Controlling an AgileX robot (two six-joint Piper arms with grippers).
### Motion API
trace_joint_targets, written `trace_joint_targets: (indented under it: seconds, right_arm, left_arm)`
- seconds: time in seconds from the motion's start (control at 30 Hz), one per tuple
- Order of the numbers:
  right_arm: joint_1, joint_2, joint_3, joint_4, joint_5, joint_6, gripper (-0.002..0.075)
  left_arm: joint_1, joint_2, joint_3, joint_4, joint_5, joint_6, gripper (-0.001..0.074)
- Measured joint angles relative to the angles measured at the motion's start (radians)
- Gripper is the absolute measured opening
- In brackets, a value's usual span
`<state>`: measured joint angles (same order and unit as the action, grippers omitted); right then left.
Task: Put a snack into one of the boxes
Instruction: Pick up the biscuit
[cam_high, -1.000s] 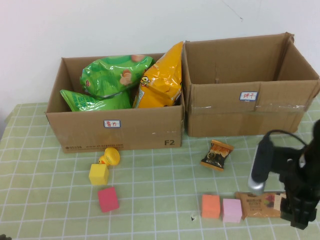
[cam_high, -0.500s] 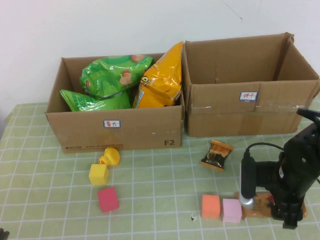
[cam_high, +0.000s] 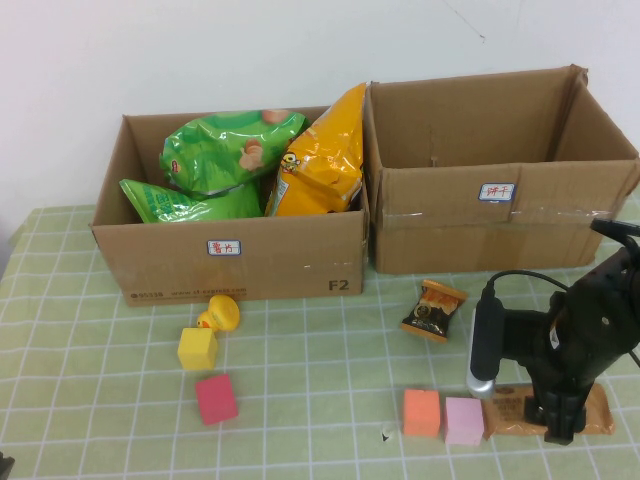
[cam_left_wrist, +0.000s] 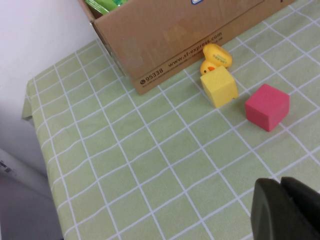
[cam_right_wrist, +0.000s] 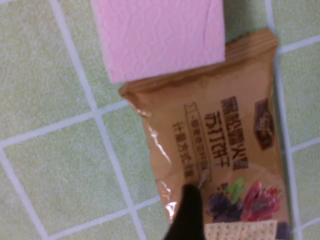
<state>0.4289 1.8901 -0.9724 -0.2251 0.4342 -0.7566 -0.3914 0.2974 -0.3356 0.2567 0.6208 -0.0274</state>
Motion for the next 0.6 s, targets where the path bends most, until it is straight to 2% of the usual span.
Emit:
trace_joint_targets:
  seconds: [0.17,0.6]
  right_arm:
    - [0.000,0.000,0.000,0.000,-0.002,0.002,0.0617]
    - [0.014,0.000,0.000,0.024,-0.030,-0.011,0.0626]
  left_arm:
    - [0.000,0.000,0.000,0.002,-0.004,0.000,-0.0001]
    - [0.000,0.000,0.000,0.003,-0.006,0.000,-0.0001]
